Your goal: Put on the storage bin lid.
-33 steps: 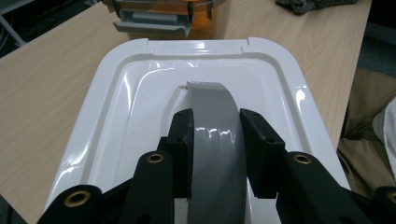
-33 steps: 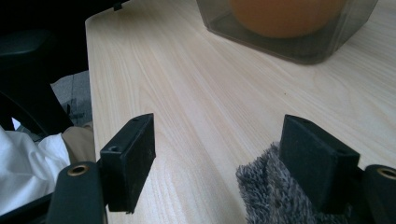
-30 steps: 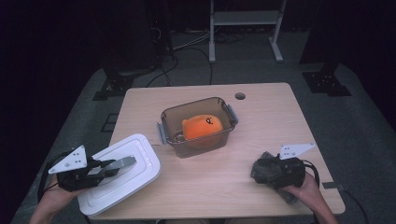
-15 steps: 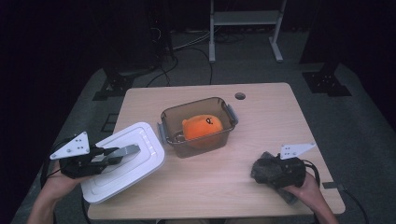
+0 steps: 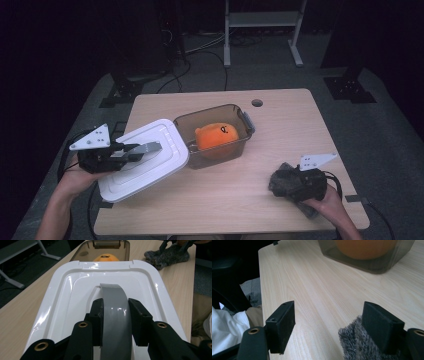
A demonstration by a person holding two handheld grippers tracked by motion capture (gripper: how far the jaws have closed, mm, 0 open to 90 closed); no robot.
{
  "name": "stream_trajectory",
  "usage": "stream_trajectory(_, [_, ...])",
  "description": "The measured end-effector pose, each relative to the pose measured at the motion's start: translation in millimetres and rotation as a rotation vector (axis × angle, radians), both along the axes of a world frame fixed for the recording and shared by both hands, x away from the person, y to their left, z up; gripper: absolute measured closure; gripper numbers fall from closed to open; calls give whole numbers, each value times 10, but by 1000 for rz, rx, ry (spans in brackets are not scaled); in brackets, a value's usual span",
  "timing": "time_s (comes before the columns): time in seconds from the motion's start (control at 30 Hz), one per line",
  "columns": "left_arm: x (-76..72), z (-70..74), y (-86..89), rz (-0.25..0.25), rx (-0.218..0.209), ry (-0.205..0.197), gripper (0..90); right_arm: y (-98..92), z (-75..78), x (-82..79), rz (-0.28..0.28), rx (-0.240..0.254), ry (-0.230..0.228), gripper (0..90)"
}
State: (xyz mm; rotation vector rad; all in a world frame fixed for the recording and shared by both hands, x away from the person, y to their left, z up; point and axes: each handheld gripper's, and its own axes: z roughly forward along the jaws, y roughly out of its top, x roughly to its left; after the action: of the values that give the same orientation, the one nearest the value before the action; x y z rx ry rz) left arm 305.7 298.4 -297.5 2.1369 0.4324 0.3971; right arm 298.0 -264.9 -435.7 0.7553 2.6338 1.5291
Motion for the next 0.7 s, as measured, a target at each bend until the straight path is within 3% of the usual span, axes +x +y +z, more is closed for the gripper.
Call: stream_trajectory(0.7, [464, 186, -527, -62, 15, 7, 666, -11, 15, -13, 4, 5, -9, 259])
